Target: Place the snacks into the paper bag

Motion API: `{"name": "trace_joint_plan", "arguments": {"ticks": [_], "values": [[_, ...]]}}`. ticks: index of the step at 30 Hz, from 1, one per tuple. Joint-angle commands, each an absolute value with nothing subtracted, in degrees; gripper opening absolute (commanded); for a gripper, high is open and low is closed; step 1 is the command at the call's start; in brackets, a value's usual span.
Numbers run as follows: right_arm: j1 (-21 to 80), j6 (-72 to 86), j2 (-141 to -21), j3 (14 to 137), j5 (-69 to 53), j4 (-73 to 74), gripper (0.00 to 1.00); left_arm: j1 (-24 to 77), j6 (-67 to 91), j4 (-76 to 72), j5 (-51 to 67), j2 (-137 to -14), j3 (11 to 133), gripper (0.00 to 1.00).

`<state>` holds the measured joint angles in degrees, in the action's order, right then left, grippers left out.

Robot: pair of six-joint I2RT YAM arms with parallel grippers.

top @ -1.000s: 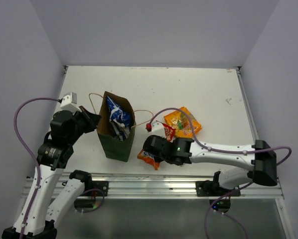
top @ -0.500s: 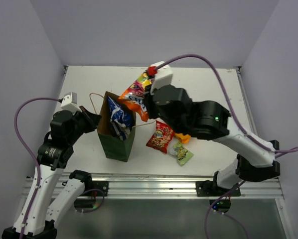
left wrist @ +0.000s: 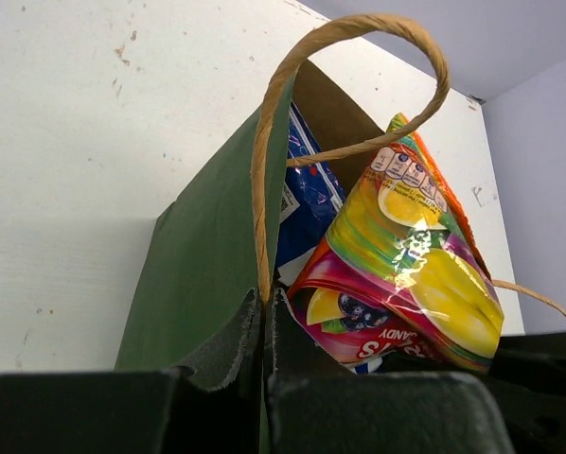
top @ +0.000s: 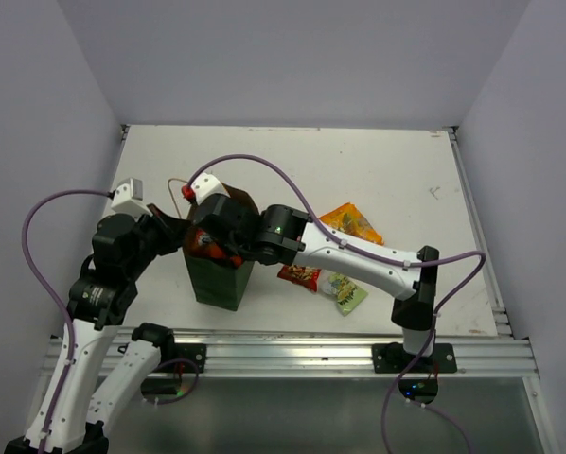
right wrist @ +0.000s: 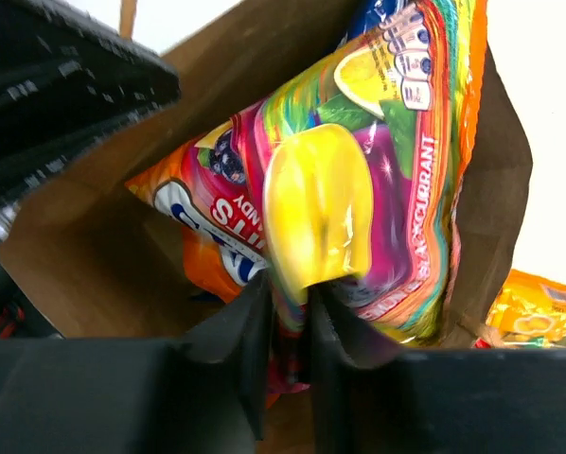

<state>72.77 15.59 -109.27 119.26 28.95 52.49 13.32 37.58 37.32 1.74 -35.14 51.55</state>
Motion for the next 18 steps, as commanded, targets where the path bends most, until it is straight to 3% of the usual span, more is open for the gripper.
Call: {"name": "trace_joint_plan", "arguments": {"ticks": [1, 2, 3, 6, 10, 12, 14, 18], "values": [[71.7, 15.6, -105.2, 118.0, 24.3, 52.1, 0.27, 13.7, 38.8, 35.4, 1.1, -33.8, 52.6, 0.0], [71.6, 15.7, -105.9, 118.3, 23.6, 52.8, 0.58, 13.7, 38.9, 35.5, 1.0, -33.6, 52.5, 0.0], [71.6, 15.9, -106.1, 119.1, 22.9, 53.4, 0.69, 13.7, 39.1, 35.5, 0.7, -33.3, 52.4, 0.0], [71.7, 16.2, -104.6, 123.7, 24.7, 54.8, 0.86, 13.7, 39.7, 35.5, 0.4, -32.9, 52.0, 0.0], [71.7, 14.5, -101.3, 136.7, 34.4, 61.1, 0.96, 13.7, 40.3, 35.8, 0.3, -32.1, 51.1, 0.0], [71.5, 15.1, -98.9, 136.3, 39.2, 63.7, 0.99, 13.7, 40.6, 35.8, 0.3, -31.6, 50.3, 0.0], [68.9, 18.2, -91.8, 124.7, 42.2, 63.7, 0.99, 13.7, 40.6, 35.8, 0.3, -30.9, 49.8, 0.0], [57.5, 26.3, -76.8, 93.8, 33.8, 54.3, 0.99, 13.7, 40.7, 35.9, 0.3, -30.8, 49.6, 0.0]]}}
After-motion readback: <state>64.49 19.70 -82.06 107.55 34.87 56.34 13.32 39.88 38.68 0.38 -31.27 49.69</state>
